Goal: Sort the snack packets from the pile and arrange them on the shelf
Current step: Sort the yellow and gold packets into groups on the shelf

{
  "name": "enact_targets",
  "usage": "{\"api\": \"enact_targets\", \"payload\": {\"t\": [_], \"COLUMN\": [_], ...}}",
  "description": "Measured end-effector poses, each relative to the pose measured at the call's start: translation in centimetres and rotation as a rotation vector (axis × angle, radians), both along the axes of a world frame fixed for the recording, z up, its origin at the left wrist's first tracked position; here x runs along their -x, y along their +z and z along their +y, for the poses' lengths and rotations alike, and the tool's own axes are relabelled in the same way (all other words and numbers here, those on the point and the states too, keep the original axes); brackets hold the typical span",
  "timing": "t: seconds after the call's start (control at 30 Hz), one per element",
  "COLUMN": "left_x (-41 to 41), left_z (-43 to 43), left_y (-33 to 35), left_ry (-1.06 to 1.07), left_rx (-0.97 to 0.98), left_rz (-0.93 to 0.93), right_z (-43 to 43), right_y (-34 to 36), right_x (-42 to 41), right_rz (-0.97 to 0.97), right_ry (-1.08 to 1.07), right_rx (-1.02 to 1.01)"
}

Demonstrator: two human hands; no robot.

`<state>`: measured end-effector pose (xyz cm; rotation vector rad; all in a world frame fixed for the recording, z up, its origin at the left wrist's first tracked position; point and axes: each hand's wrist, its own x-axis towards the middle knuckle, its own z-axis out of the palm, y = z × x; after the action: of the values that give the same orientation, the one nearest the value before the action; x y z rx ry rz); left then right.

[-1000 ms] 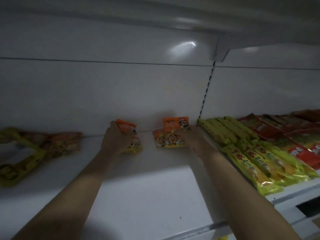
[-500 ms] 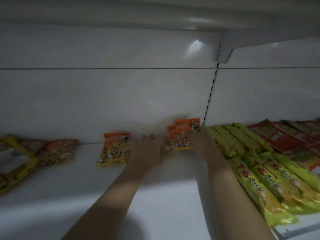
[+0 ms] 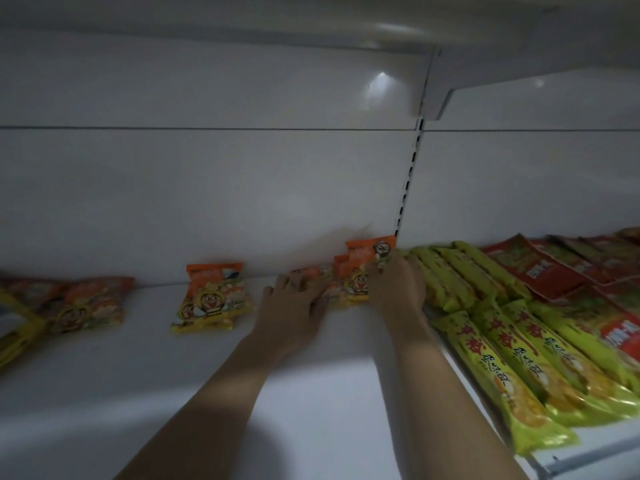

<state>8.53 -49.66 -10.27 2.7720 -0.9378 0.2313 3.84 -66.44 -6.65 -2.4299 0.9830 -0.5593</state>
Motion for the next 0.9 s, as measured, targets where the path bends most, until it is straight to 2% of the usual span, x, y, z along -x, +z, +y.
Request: {"api": "enact_targets", "payload": {"t": [0.13,0.33,0.57,0.7,0.9], "left_x": [-0.2,0.4,2.2,4.3,6.3], "left_z": [-0.2,1.1,4.8,7.2,5.9], "left_y": [0.1,1.3,4.4,4.9,2.6], "left_ry": [-0.016,0.020,0.064,0.039,-0.150], "left_rx": [-0.010,0.124,0.091,0.103,-0.035], "left_rz": [0.017,0.039,-0.013,0.017,0.076], "right_z": [0.4,1.2,4.0,5.5,6.3], "right_y": [0.6,2.0,2.4,1.0,0.0], "right_x": [0.8,2.0,2.5,3.8,5.3], "right_rz": [-0.152,-0.393,-0.138,-0.016,0.354], "right_ry": [0.034,0.152,0.471,0.523,0.421], "right_rx": [-0.111,-0.226,-0.251,-0.207,0.301]}}
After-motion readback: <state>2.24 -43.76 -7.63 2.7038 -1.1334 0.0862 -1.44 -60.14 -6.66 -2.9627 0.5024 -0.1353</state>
